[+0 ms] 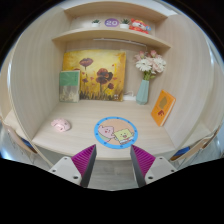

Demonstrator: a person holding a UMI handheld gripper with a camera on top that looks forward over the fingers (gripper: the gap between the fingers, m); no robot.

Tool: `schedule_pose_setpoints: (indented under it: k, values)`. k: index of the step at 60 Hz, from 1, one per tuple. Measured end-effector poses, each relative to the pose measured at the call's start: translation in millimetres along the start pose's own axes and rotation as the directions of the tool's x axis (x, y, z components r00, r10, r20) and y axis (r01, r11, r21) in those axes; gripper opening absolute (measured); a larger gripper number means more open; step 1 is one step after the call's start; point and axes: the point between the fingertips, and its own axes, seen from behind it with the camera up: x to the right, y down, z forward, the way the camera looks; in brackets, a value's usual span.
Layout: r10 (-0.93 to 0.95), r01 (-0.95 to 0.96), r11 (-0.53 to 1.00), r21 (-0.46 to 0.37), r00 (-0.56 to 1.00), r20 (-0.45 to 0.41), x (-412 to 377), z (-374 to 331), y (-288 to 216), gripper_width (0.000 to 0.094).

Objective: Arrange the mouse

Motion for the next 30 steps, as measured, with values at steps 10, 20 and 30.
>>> schedule_pose_setpoints:
  k: [10, 20, 30]
  values:
    - [-0.013, 0.02, 0.995, -0.095, 0.997, 0.076, -66, 23, 46, 0.067]
    - [-0.02, 0.043, 0.99, -0.135, 0.985, 0.171, -149, 63, 64, 0.0681]
    - [0.01, 0.02, 0.99, -0.14, 0.978, 0.211, -208, 106, 46, 0.0679]
